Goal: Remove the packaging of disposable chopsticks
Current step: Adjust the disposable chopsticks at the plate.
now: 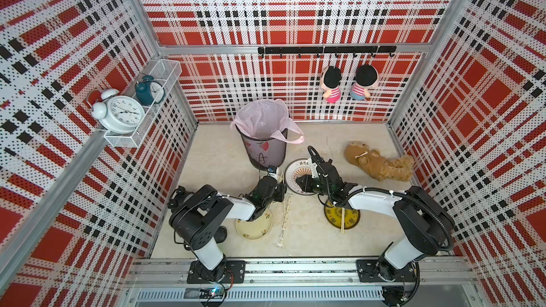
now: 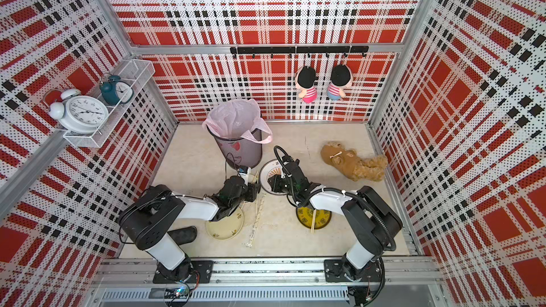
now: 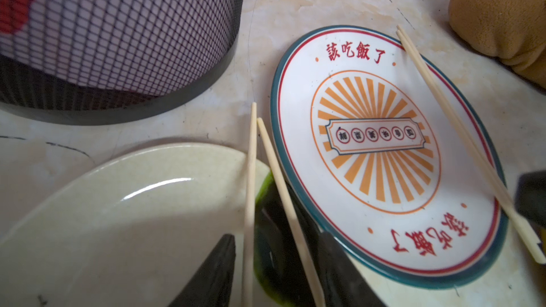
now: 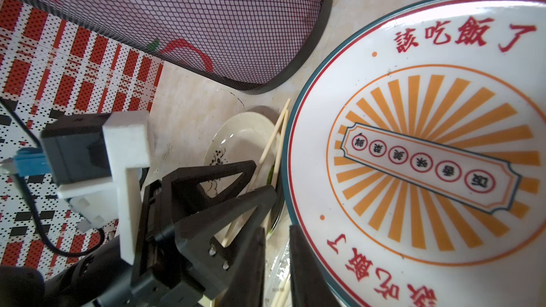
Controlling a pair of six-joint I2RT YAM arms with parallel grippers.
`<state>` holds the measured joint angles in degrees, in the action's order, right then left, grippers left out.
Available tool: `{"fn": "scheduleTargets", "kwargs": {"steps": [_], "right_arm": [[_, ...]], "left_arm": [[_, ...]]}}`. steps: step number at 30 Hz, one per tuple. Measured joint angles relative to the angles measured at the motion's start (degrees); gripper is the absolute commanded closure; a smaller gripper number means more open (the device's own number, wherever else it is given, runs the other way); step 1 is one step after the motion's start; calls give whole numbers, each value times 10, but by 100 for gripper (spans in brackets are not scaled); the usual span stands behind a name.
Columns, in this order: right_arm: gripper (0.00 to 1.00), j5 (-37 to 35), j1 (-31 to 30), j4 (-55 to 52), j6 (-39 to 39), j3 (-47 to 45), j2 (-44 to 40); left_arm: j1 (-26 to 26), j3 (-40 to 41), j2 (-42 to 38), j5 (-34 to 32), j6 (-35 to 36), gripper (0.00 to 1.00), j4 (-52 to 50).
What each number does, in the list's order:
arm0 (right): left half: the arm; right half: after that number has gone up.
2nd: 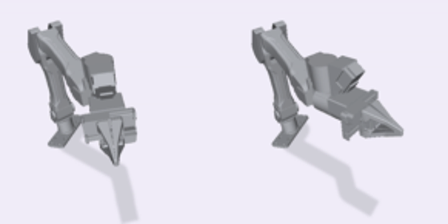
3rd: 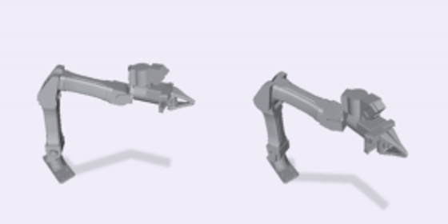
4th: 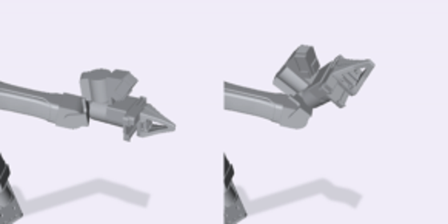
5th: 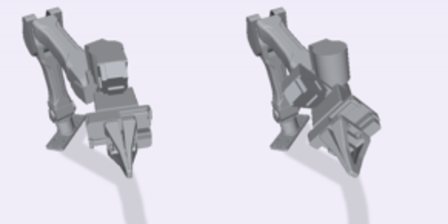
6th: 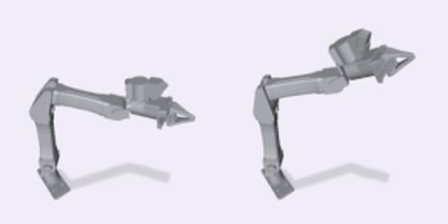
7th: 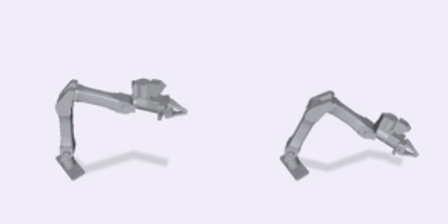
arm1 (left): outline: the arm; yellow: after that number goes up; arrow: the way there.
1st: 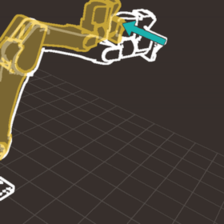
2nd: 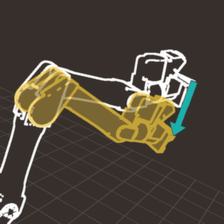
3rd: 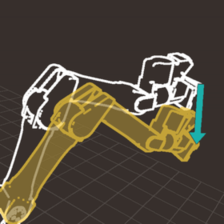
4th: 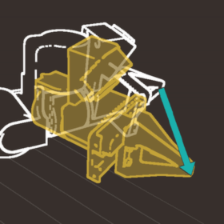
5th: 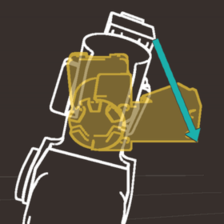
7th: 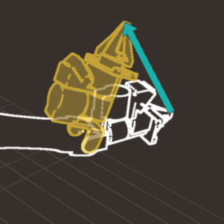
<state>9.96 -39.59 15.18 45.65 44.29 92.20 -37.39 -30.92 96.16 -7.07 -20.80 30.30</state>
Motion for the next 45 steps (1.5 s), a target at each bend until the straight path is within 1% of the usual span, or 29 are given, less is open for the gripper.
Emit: {"fn": "scheduleTargets", "kwargs": {"steps": [7,20,27,45], "right_arm": [[80,0,0,-5,-1,0,0],[80,-2,0,-8,-6,0,0],[80,-2,0,-9,-8,0,0],[80,-6,0,-18,-12,0,0]], "left_arm": [[0,5,-13,5,0,48,-1],[0,10,-13,8,0,50,-1],[0,32,-43,7,0,49,-3],[0,23,-17,13,0,50,-3]]}}
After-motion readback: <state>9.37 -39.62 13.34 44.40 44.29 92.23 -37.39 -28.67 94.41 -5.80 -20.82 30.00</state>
